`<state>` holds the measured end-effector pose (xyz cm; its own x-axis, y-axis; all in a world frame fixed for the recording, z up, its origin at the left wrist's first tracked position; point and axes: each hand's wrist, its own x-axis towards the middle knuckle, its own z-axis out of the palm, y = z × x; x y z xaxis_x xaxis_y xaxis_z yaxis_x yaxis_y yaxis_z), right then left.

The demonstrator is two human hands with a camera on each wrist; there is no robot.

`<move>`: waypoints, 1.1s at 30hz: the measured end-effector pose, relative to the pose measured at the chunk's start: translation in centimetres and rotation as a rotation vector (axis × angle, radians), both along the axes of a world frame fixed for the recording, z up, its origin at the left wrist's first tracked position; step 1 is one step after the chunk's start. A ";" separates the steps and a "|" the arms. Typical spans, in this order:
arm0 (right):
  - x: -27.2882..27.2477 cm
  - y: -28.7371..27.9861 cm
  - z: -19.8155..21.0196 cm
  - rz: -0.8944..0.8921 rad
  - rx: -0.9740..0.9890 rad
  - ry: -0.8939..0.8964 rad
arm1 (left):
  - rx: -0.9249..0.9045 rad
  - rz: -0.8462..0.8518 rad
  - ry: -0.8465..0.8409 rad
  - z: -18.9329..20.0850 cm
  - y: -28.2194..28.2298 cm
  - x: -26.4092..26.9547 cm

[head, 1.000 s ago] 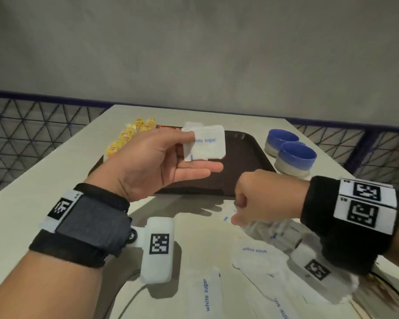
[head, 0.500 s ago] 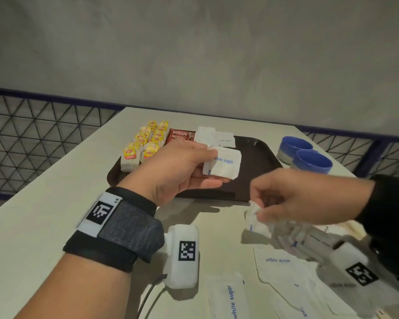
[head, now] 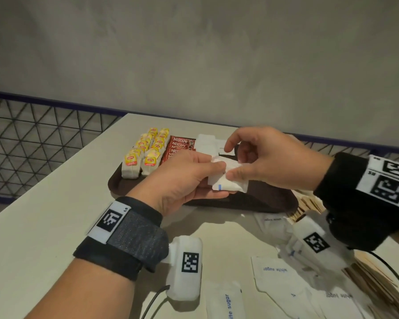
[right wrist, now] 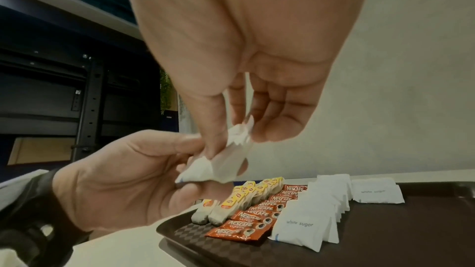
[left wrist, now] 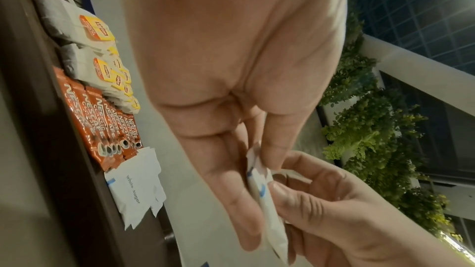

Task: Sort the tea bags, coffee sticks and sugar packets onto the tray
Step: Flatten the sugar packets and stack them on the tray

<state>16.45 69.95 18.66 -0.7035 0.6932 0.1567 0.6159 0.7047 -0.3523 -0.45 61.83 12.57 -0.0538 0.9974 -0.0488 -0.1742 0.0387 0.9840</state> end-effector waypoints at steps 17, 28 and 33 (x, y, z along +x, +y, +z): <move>-4.0 15.3 0.8 -0.212 -0.198 -0.162 | -0.048 0.183 0.239 -0.2 0.5 -1.0; -6.5 22.5 -5.6 -0.236 -0.334 -0.194 | -0.074 -0.215 0.702 0.2 -0.9 1.2; -6.9 22.2 -5.7 -0.283 -0.275 -0.332 | -0.076 -0.211 0.684 0.1 -0.8 1.7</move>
<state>9.52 92.17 12.96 -0.4633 0.8479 -0.2575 0.8791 0.4031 -0.2544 1.27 61.07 12.72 0.0967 0.9850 -0.1426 0.4987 0.0760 0.8634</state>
